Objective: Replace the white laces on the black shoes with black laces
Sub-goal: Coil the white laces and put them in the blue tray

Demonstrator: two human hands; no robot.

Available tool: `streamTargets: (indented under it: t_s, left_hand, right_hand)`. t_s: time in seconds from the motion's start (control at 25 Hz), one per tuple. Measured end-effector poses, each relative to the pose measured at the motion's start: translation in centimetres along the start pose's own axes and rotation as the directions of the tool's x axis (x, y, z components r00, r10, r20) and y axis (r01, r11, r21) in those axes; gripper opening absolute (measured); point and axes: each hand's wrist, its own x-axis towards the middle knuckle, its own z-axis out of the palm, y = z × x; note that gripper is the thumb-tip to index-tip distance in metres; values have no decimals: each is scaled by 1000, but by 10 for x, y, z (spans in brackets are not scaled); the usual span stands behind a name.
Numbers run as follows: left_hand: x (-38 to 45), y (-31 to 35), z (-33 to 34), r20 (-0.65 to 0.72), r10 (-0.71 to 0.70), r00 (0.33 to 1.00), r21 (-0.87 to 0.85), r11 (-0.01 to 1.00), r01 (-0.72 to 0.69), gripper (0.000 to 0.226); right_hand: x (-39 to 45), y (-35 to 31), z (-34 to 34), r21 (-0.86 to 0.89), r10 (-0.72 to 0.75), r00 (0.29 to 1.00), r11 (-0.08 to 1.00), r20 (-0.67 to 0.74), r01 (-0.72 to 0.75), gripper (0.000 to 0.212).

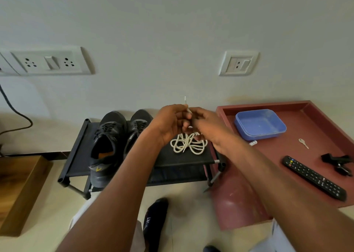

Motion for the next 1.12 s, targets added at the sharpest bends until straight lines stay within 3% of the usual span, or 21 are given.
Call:
streamTargets:
  t_s: [0.12, 0.2, 0.24, 0.32, 0.36, 0.4, 0.48, 0.52, 0.64, 0.72, 0.8, 0.88, 0.96, 1.0, 1.08, 1.12]
  left_hand:
    - [13, 0, 3, -178, 81, 981, 113, 992, -61, 13]
    - [22, -1, -2, -301, 302, 904, 383, 907, -176, 15]
    - [25, -3, -6, -287, 466, 837, 590, 774, -228, 26]
    - [26, -6, -13, -41, 694, 718, 858, 393, -330, 45]
    - [24, -5, -13, 77, 703, 707, 894, 266, -361, 49]
    - [22, -3, -12, 129, 655, 745, 898, 241, -367, 51]
    - [20, 1, -8, 90, 453, 887, 855, 421, -302, 52]
    - [21, -1, -6, 72, 368, 927, 832, 491, -259, 49]
    - [17, -6, -3, 38, 324, 945, 819, 532, -215, 46]
    - [13, -5, -5, -10, 296, 955, 729, 656, -196, 46]
    - [10, -2, -6, 8, 169, 986, 496, 855, -150, 41]
    - [10, 4, -2, 74, 95, 993, -5, 995, -95, 37]
    - [14, 8, -1, 84, 180, 980, -469, 875, -120, 32]
    - [16, 8, -4, 46, 223, 974, -574, 803, -157, 31]
    - [20, 7, -12, -32, 308, 951, -529, 802, -278, 31]
    - [22, 5, -19, -81, 347, 934, -373, 859, -351, 34]
  right_hand:
    - [17, -6, -3, -173, -60, 994, 984, -93, 43, 14]
    - [26, -6, -6, -453, -216, 973, 877, -81, 157, 15]
    - [28, -5, -6, -578, -297, 954, 785, -35, 223, 16]
    - [31, -1, -8, -673, -375, 927, 677, 32, 297, 20]
    - [33, -1, -10, -677, -365, 930, 674, 42, 295, 21]
    - [35, 0, -12, -679, -341, 939, 677, 50, 282, 21]
    - [41, -2, -18, -679, -323, 946, 686, 39, 262, 20]
    - [43, -4, -23, -671, -326, 945, 697, 16, 252, 18]
    - [43, -8, -33, -617, -353, 935, 742, -27, 262, 16]
    - [41, -4, -35, -620, -329, 944, 735, 24, 272, 16]
    - [39, 0, -34, -606, -268, 959, 749, 92, 268, 18]
    - [36, 3, -32, -536, -210, 971, 809, 118, 240, 23]
    - [33, 6, -25, -558, -190, 968, 791, 166, 251, 28]
    - [31, 7, -20, -605, -182, 960, 746, 215, 277, 29]
    - [28, 7, -8, -667, -170, 933, 660, 317, 346, 30]
    - [29, 5, -3, -656, -170, 922, 659, 347, 368, 30]
